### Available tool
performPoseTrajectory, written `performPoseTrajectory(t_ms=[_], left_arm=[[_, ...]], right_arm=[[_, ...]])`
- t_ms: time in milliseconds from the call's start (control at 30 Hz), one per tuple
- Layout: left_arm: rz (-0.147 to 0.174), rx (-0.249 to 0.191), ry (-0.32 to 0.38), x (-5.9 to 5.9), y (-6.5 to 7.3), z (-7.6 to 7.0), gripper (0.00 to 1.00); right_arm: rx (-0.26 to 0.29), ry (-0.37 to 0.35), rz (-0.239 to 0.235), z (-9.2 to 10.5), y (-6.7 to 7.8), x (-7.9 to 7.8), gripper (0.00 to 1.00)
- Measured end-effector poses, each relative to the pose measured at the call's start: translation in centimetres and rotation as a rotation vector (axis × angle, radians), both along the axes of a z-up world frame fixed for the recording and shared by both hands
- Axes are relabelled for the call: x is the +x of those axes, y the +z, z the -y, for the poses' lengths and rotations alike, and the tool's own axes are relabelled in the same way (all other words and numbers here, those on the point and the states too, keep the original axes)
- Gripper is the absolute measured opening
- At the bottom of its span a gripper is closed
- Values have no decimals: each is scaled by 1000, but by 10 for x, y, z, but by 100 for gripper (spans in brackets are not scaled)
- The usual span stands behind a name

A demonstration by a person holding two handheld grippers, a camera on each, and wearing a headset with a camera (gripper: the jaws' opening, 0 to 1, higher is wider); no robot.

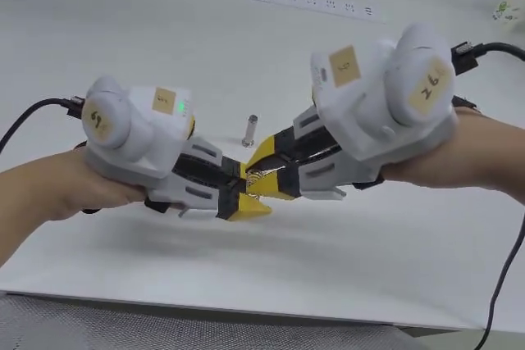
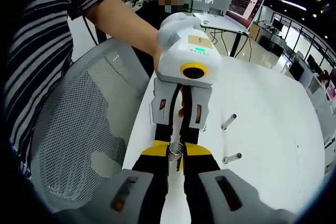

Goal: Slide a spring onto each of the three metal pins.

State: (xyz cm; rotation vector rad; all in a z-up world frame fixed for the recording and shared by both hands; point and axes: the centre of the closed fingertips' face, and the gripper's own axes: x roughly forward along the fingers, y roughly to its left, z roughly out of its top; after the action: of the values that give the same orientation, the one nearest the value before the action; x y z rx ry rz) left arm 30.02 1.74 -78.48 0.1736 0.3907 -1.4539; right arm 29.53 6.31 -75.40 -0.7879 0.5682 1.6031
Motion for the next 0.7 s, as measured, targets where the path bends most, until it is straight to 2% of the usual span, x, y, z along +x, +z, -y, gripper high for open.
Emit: performPoseTrajectory(t_ms=[300,700], left_arm=[[7,13,2,1,0,-2,3],[-3,1,39,8,5,-3,5]], right_arm=[[3,-1,12,0,2,-1,7],[-11,3,36,0,2,3,7]])
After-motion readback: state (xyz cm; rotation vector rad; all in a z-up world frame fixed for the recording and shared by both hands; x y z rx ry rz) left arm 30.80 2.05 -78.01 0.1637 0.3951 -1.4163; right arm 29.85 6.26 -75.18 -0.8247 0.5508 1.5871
